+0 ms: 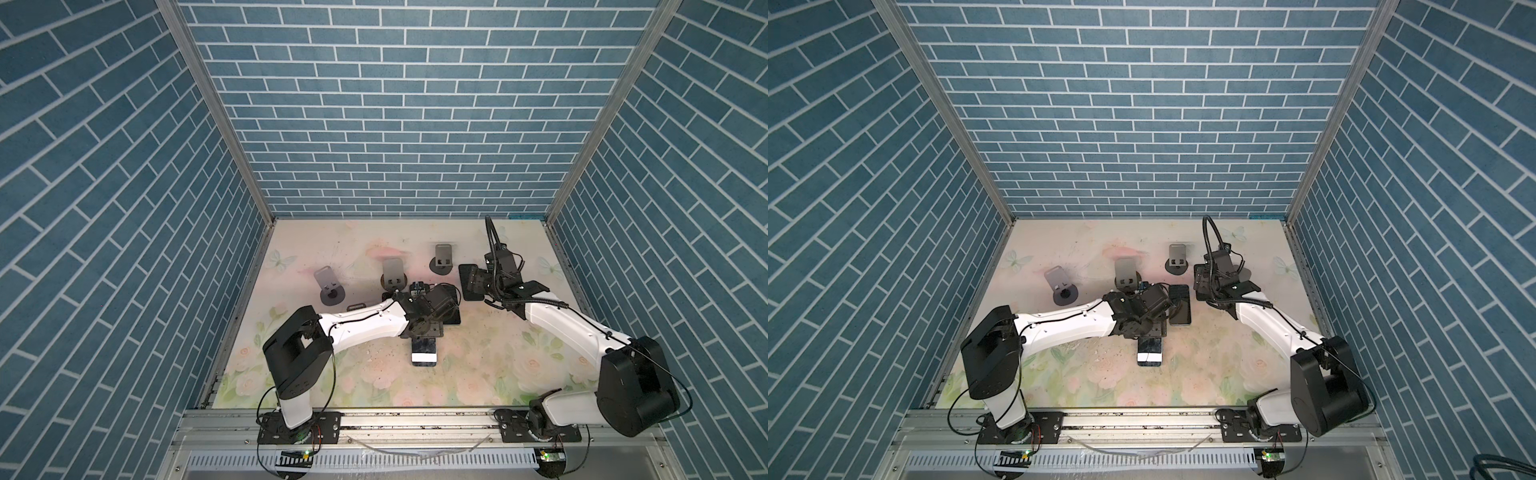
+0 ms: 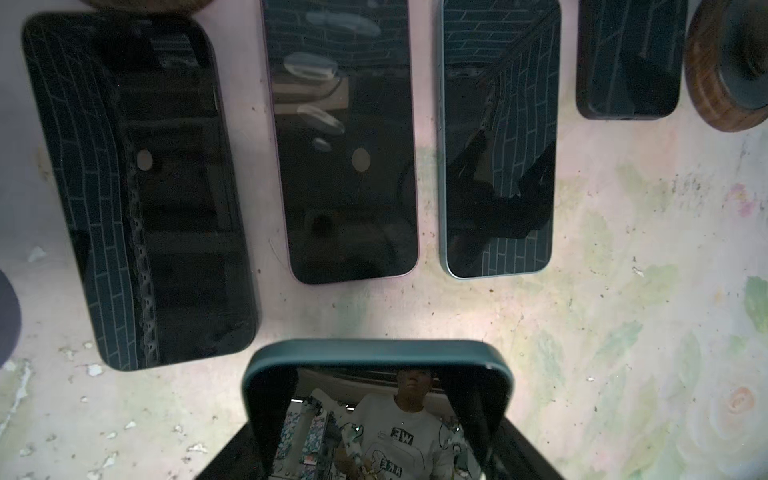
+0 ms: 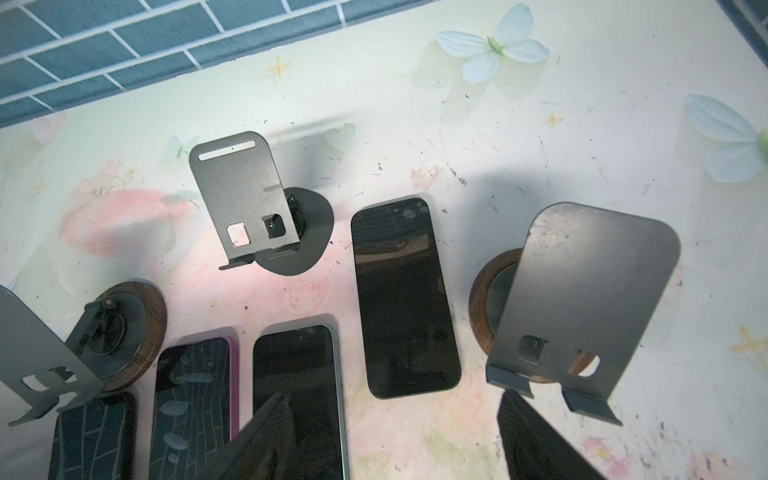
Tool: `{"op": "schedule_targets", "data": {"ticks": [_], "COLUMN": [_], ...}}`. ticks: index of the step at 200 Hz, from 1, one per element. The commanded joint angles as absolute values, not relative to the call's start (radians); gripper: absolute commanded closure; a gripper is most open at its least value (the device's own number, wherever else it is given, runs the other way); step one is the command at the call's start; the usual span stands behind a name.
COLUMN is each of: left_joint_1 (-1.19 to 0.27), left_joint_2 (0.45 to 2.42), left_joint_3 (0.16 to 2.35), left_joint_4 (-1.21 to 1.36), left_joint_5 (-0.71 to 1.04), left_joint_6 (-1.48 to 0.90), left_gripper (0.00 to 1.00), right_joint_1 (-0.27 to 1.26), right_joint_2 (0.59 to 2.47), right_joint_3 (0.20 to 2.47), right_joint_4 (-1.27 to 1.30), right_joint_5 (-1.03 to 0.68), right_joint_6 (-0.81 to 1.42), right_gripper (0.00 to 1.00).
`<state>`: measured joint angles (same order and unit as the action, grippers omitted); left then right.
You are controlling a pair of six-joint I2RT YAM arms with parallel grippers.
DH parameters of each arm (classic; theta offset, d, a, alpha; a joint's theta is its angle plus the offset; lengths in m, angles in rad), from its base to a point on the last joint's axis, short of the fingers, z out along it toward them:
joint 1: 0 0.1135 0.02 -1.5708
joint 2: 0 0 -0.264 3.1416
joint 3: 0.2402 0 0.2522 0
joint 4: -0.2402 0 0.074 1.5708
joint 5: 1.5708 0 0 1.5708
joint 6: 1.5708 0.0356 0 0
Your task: Remove the phone from the phone stand
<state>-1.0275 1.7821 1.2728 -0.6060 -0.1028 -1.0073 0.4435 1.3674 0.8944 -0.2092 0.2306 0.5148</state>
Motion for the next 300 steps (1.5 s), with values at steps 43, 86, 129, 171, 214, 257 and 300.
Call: {"op": "schedule_targets", "data": {"ticks": [43, 86, 129, 171, 214, 257, 300], "left_joint_1": [-1.072, -1.077, -1.076, -1.073, -1.067, -1.054, -1.042], "left_joint_2": [1.830, 1.857, 1.906, 1.946, 1.975, 1.990, 2.012], "left_joint_3": [1.252, 1.296, 1.334, 1.362, 1.368, 1.358, 1.357], "left_joint_4": [-0.665, -0.758, -0.782, -0.789, -0.770, -0.743, -0.724], "left_joint_5": [-0.003, -0.002, 0.021, 0.023, 0.049, 0.076, 0.100], "left_joint_6": [-1.155, -1.134, -1.110, -1.080, -1.072, -1.069, -1.066], "left_gripper": [0.44, 0.43, 0.41, 0.41, 0.36, 0.33, 0.33], "right_joint_1": [0.431, 0.421, 0.411, 0.405, 0.400, 0.398, 0.393], "right_joint_2": [1.303, 1.270, 1.246, 1.233, 1.237, 1.235, 1.234], "right_joint_3": [0.857, 0.844, 0.834, 0.825, 0.823, 0.820, 0.817], "right_joint_4": [-0.219, -0.215, -0.209, -0.206, -0.200, -0.198, -0.197], "right_joint_5": [0.211, 0.209, 0.206, 0.207, 0.197, 0.195, 0.195], "right_joint_6": [0.492, 0.492, 0.492, 0.492, 0.496, 0.495, 0.495], "right_gripper": [0.20, 0.21, 0.20, 0.20, 0.20, 0.20, 0.20]}}
